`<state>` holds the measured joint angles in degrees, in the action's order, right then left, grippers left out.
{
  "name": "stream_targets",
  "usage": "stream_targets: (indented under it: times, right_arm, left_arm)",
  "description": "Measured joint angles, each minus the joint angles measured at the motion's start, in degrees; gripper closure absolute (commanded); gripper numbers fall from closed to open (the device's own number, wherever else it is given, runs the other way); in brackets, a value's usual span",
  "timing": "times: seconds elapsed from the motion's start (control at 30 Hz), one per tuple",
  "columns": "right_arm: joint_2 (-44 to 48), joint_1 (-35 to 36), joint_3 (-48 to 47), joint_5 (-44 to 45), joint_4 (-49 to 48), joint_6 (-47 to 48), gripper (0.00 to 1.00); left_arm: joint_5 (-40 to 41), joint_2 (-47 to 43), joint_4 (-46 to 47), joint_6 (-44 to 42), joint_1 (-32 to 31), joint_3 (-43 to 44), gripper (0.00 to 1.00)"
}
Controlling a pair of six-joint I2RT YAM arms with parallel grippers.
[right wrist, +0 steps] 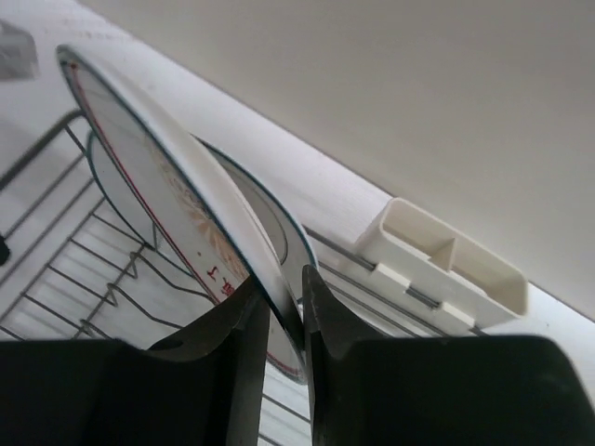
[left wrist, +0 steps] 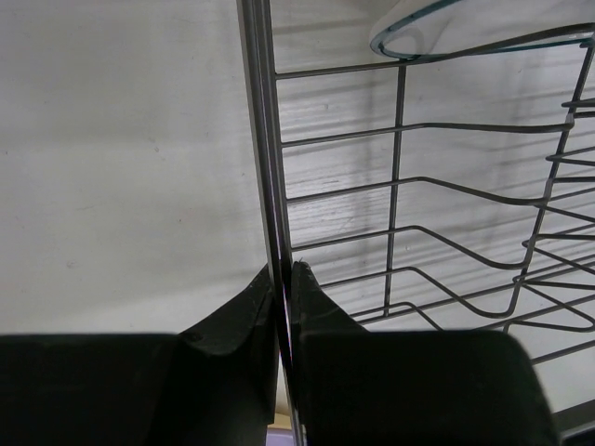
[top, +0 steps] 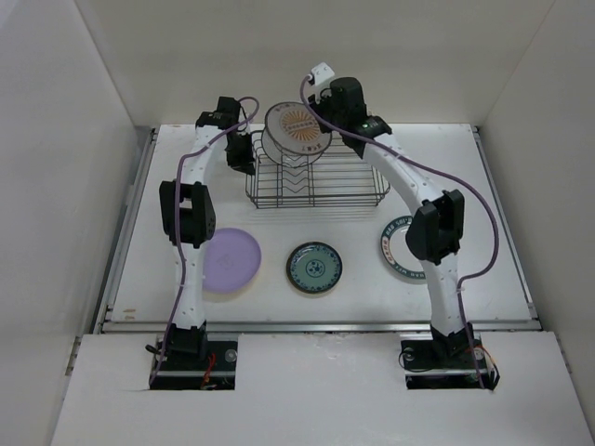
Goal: Unload the plates from the dish rack
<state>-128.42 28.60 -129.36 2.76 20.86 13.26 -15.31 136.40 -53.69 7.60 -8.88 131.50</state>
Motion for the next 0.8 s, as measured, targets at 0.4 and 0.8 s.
stream_targets:
  times: [0.4, 0.8]
  right_arm:
    - [20.2, -3.9, 12.6, -4.2, 0.1, -14.3, 1.00]
    - [51.6, -23.9, 49.8, -3.1, 5.8, -33.3, 1.00]
  left_arm:
    - [0.1, -0.2, 0.2, -0.2, 0.0, -0.3, 1.00]
    - [0.1, -0.2, 0.2, -0.5, 0.0, -0.3, 1.00]
